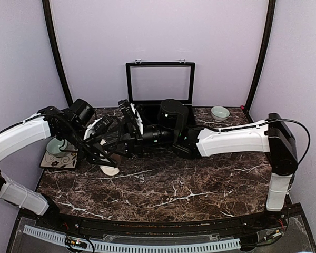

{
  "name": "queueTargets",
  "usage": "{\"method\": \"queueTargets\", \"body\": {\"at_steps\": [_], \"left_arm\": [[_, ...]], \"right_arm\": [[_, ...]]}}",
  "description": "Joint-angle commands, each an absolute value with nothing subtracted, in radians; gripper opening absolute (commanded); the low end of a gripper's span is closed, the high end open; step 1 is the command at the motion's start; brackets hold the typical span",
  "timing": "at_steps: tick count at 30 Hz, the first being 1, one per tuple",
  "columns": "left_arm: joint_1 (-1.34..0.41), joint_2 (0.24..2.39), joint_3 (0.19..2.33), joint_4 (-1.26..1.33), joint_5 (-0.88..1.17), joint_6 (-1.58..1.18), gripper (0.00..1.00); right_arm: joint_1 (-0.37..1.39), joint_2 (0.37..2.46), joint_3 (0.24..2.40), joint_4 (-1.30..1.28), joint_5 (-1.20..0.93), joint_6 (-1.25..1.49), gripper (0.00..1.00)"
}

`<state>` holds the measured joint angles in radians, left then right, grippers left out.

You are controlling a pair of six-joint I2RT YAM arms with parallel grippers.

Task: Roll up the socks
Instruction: Pass from the left arm to the right, then place the sock in the storage box.

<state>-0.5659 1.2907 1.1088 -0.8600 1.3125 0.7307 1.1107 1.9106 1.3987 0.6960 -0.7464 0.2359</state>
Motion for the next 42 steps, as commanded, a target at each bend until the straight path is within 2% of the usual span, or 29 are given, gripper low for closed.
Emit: {"method": "queueTargets", "body": {"at_steps": [1, 2, 4, 5, 10, 11, 14, 15, 19, 23, 27, 30, 33, 42], "left_arm": [[-0.571, 1.289, 1.139, -0.899, 1.348, 0.775, 0.0], [-0.572, 1.289, 1.138, -0.899, 1.341, 0.777, 0.0], [-0.571, 1.286, 1.136, -0.894, 1.324, 0.773, 0.0], [-0.572, 1.285, 1.134, -0.888, 1.319, 0.766, 0.0], [-0.572, 1.288, 1.15, -0.886, 1.286, 0.757, 0.0], [-0.572, 1.289, 1.149, -0.873, 1.267, 0.739, 0.03], [-0.572, 1.296, 1.123, -0.746, 1.085, 0.603, 0.52], [-0.571, 1.299, 1.109, -0.72, 1.002, 0.584, 0.63], [-0.54, 1.308, 1.045, -0.64, 0.66, 0.545, 0.88], [-0.404, 1.359, 1.056, -0.653, 0.611, 0.548, 0.92], [-0.283, 1.43, 1.076, -0.646, 0.619, 0.55, 0.92], [-0.235, 1.492, 1.08, -0.652, 0.625, 0.551, 0.92], [-0.223, 1.546, 1.074, -0.66, 0.634, 0.561, 0.99], [-0.205, 1.628, 1.083, -0.69, 0.715, 0.58, 0.99]], "right_arm": [[1.122, 1.95, 1.463, 0.517, -0.822, 0.199, 0.42], [1.122, 1.947, 1.465, 0.478, -0.824, 0.182, 0.33], [1.118, 1.936, 1.472, 0.419, -0.812, 0.147, 0.05], [1.117, 1.933, 1.477, 0.383, -0.799, 0.127, 0.0], [1.112, 1.921, 1.524, 0.164, -0.769, 0.019, 0.0], [1.11, 1.919, 1.523, 0.154, -0.757, 0.012, 0.0], [1.088, 1.905, 1.512, 0.173, -0.683, 0.016, 0.0], [1.071, 1.898, 1.494, 0.197, -0.661, 0.03, 0.0], [0.974, 1.853, 1.442, 0.287, -0.552, 0.062, 0.0], [0.865, 1.838, 1.418, 0.327, -0.382, 0.011, 0.0], [0.765, 1.917, 1.467, 0.352, -0.189, -0.062, 0.0], [0.719, 2.021, 1.557, 0.361, -0.108, -0.131, 0.0], [0.697, 2.149, 1.665, 0.393, -0.035, -0.214, 0.0], [0.678, 2.546, 2.001, 0.591, 0.117, -0.431, 0.0]]}}
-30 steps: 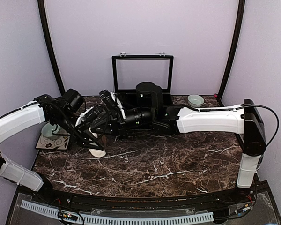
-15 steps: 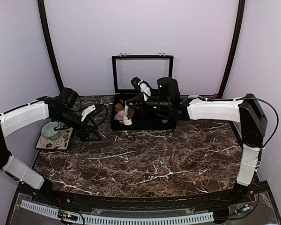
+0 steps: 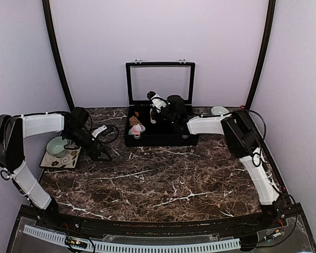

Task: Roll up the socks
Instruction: Place the sock in the storage box.

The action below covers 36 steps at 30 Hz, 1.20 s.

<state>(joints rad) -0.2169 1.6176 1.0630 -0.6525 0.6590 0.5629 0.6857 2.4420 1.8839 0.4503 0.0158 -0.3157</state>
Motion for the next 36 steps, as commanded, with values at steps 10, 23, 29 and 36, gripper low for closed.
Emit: {"method": "queueTargets", "body": {"at_steps": [10, 23, 29, 36], "left_arm": [[-0.197, 1.651, 1.091, -0.749, 0.769, 0.621, 0.99], [-0.195, 1.677, 1.099, -0.749, 0.789, 0.62, 0.99], [-0.191, 1.685, 1.124, -0.768, 0.802, 0.621, 0.99], [-0.189, 1.679, 1.139, -0.793, 0.808, 0.618, 0.99]], "right_arm": [[0.643, 2.627, 2.114, 0.679, 0.032, -0.361, 0.0], [0.615, 2.847, 2.414, 0.627, 0.002, -0.348, 0.0], [0.613, 2.849, 2.373, 0.596, -0.059, -0.376, 0.0], [0.627, 2.837, 2.367, 0.486, -0.103, -0.488, 0.0]]}}
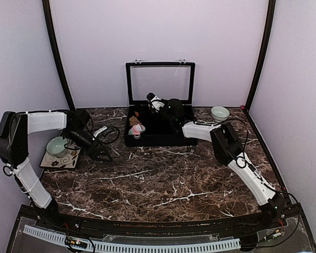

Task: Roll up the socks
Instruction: Place the sock in the storage box.

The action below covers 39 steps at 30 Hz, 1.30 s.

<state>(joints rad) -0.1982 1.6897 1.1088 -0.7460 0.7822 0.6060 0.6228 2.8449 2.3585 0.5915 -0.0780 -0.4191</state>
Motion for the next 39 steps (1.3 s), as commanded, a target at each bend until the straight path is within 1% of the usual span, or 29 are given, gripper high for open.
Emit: {"method": "queueTargets", "body": {"at_steps": [1, 6, 9, 15, 18, 21, 25, 28, 31, 36, 39], "left_arm": [[-0.19, 1.674, 1.141, -0.796, 0.811, 0.615, 0.99], [-0.19, 1.641, 1.141, -0.808, 0.821, 0.615, 0.99], [-0.19, 1.639, 1.142, -0.808, 0.824, 0.614, 0.99], [-0.189, 1.642, 1.139, -0.799, 0.843, 0.604, 0.99], [-0.19, 1.643, 1.14, -0.799, 0.842, 0.603, 0.99], [-0.19, 1.644, 1.144, -0.786, 0.815, 0.59, 0.99], [-0.185, 1.66, 1.171, -0.729, 0.751, 0.533, 0.99], [-0.166, 1.703, 1.235, -0.703, 0.751, 0.489, 0.99], [-0.162, 1.751, 1.289, -0.737, 0.791, 0.492, 0.99], [-0.163, 1.742, 1.256, -0.726, 0.822, 0.495, 0.99], [-0.161, 1.726, 1.239, -0.727, 0.816, 0.504, 0.99]], "right_arm": [[0.629, 2.831, 2.365, 0.472, -0.102, -0.496, 0.0], [0.633, 2.715, 2.162, 0.526, -0.128, -0.463, 0.0], [0.631, 2.677, 2.118, 0.515, -0.154, -0.428, 0.0], [0.603, 2.661, 2.166, 0.416, -0.205, -0.237, 0.0], [0.583, 2.708, 2.286, 0.319, -0.212, -0.157, 0.0], [0.571, 2.736, 2.345, 0.281, -0.207, -0.115, 0.0], [0.567, 2.74, 2.364, 0.245, -0.21, -0.106, 0.0], [0.566, 2.74, 2.371, 0.222, -0.212, -0.112, 0.0], [0.564, 2.754, 2.398, 0.199, -0.204, -0.122, 0.0], [0.575, 2.751, 2.385, 0.231, -0.19, -0.164, 0.0], [0.604, 2.764, 2.395, 0.242, -0.149, -0.26, 0.0]]}}
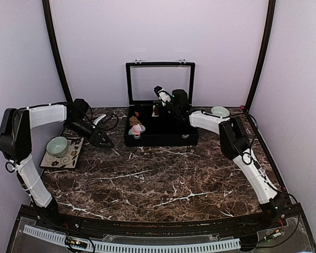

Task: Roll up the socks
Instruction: Place the sock in the storage box.

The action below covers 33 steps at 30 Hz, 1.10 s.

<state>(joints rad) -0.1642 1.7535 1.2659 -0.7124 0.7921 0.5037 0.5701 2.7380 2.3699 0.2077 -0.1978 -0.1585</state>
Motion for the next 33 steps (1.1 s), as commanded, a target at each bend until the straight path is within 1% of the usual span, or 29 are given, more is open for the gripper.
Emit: {"method": "queueTargets", "body": {"at_steps": [1, 4, 7, 19, 20, 21, 22, 23, 24, 29, 33], "left_arm": [[-0.161, 1.722, 1.237, -0.729, 0.815, 0.506, 0.99], [-0.159, 1.712, 1.235, -0.738, 0.819, 0.509, 0.99], [-0.156, 1.695, 1.224, -0.739, 0.83, 0.509, 0.99], [-0.152, 1.667, 1.2, -0.742, 0.847, 0.512, 0.99], [-0.152, 1.665, 1.201, -0.743, 0.847, 0.514, 0.99], [-0.151, 1.662, 1.201, -0.745, 0.848, 0.515, 0.99], [-0.151, 1.659, 1.201, -0.749, 0.847, 0.516, 0.99], [-0.15, 1.657, 1.201, -0.753, 0.846, 0.519, 0.99], [-0.149, 1.654, 1.201, -0.757, 0.847, 0.522, 0.99], [-0.146, 1.649, 1.201, -0.776, 0.836, 0.537, 0.99], [-0.133, 1.64, 1.202, -0.78, 0.824, 0.541, 0.99]], "right_arm": [[0.615, 2.777, 2.408, 0.239, -0.134, -0.299, 0.0], [0.646, 2.817, 2.454, 0.242, -0.071, -0.383, 0.0], [0.648, 2.836, 2.474, 0.268, -0.016, -0.376, 0.0], [0.65, 2.85, 2.468, 0.299, -0.019, -0.444, 0.0], [0.649, 2.846, 2.463, 0.294, -0.02, -0.446, 0.04], [0.649, 2.842, 2.458, 0.286, -0.019, -0.447, 0.16], [0.649, 2.835, 2.448, 0.284, -0.008, -0.443, 0.32], [0.65, 2.825, 2.431, 0.285, -0.003, -0.437, 0.45], [0.649, 2.814, 2.41, 0.288, 0.0, -0.436, 0.51], [0.648, 2.746, 2.301, 0.329, -0.004, -0.409, 0.6], [0.647, 2.685, 2.258, 0.346, -0.023, -0.358, 0.61]]}}
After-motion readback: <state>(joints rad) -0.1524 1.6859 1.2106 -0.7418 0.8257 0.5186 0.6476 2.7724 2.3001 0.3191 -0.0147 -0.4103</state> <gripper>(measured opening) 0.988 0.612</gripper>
